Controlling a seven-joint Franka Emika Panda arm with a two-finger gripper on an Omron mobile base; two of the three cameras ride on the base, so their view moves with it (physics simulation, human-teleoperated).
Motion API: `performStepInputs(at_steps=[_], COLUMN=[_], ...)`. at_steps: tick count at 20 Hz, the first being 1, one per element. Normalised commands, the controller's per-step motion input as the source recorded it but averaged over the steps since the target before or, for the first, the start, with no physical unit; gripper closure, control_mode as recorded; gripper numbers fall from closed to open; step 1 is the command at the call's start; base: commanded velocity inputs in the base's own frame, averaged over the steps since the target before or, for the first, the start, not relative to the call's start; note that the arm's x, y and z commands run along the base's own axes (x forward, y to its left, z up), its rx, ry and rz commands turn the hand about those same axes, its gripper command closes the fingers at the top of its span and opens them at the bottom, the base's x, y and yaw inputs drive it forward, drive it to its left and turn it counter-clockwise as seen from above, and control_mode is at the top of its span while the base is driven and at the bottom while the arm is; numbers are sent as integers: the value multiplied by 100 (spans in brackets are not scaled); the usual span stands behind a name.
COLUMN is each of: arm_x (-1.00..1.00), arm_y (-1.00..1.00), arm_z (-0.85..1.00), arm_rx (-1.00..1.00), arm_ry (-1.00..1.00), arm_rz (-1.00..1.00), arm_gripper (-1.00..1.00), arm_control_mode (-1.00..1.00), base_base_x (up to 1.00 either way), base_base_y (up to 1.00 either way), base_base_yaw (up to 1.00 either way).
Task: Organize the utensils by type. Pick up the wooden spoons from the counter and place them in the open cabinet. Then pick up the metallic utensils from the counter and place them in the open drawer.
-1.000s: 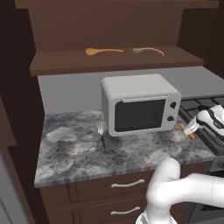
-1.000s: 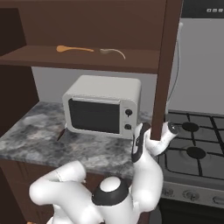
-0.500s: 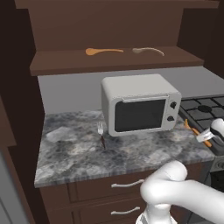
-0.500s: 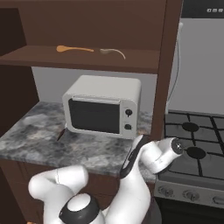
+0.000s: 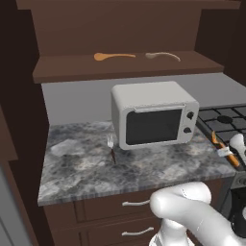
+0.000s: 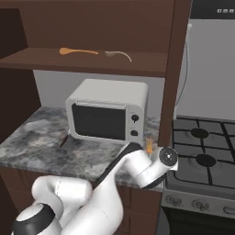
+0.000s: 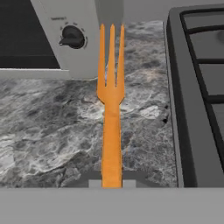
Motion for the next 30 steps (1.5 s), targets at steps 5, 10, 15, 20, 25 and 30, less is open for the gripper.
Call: performStepInputs(at_steps=[5,10,15,20,25,30], arm_x=[-11,-21,-23,-5,0,4], arm_y=[51,23,30,44,62,53], arm_z=[40,66,76,69,39,16], arm_rx=[0,0,0,-8,-22,-6], arm_ry=[10,12,19,13,0,0], arm_rz=[-7,25,12,0,0,0], arm_gripper=[100,100,100,100,100,100], arm_control_mode=[-100,-100,-100,-100,-100,-100], base_base_x=[0,0,0,0,0,0], base_base_y=[0,0,0,0,0,0], base_base_yaw=[0,0,0,0,0,0])
